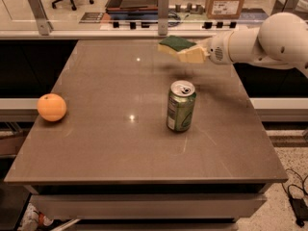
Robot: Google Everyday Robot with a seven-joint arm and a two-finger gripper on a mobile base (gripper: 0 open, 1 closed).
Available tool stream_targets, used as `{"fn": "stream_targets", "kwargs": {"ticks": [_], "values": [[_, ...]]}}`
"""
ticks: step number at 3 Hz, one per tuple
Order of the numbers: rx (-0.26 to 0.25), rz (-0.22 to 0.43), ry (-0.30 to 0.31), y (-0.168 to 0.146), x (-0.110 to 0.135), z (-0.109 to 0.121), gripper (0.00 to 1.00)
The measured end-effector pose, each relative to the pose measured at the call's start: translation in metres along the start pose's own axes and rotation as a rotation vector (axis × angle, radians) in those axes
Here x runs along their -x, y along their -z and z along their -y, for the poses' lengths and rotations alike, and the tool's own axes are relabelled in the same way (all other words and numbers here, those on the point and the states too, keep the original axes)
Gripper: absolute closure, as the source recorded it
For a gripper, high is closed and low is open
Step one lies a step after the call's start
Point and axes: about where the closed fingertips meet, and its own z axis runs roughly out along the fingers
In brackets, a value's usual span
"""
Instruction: Move sponge near orange
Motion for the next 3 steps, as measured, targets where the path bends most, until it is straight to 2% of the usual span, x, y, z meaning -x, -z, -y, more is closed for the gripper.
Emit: {"fn": "stream_targets", "kwargs": {"ticks": [2, 3], "values": [[0.082, -0.019, 0.072, 0.012, 0.036, -0.057, 1.0], [0.092, -0.037, 0.097, 0.011, 0.051, -0.086, 1.0]]}}
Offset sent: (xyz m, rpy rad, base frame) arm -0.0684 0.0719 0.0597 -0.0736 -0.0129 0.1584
